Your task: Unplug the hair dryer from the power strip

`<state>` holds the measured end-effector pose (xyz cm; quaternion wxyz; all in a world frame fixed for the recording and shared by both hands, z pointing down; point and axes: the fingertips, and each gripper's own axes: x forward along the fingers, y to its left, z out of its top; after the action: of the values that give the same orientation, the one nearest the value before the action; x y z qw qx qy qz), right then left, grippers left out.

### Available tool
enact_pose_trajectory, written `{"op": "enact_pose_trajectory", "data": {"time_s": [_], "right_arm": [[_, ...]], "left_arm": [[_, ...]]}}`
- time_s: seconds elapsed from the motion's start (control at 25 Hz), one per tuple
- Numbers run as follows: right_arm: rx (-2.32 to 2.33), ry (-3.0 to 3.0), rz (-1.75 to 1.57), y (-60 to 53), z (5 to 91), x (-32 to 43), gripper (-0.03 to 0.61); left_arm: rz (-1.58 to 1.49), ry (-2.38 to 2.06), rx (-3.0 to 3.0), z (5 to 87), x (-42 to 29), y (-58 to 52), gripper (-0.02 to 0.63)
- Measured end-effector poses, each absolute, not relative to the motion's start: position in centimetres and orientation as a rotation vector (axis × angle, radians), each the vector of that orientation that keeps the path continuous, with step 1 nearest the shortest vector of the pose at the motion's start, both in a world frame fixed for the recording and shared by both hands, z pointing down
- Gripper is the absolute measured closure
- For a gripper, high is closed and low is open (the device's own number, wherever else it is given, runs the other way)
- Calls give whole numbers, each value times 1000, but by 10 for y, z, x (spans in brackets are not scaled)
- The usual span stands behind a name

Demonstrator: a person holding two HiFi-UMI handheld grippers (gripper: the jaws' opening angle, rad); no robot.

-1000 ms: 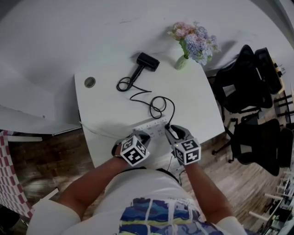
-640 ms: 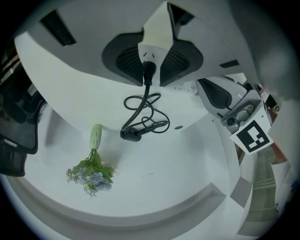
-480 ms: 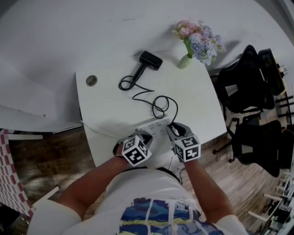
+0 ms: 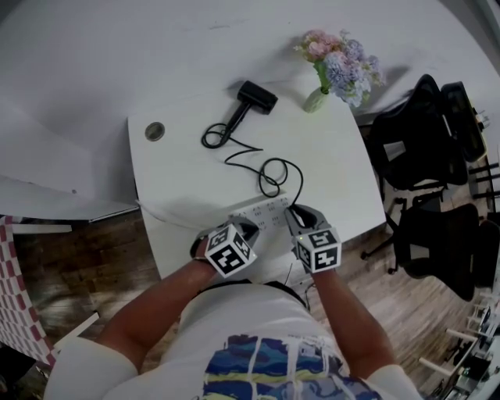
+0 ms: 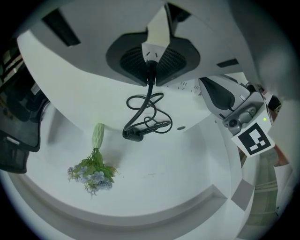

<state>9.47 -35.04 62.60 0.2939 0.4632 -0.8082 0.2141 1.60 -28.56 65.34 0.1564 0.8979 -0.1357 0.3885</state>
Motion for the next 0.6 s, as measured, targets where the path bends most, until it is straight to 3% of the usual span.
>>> {"op": "enact_pose_trajectory", "data": {"time_s": [0.6], "right_arm": [[1263, -2145, 546, -348, 619, 94, 532]], "left_arm": [[1123, -368, 2557, 653, 16, -286, 612]]}}
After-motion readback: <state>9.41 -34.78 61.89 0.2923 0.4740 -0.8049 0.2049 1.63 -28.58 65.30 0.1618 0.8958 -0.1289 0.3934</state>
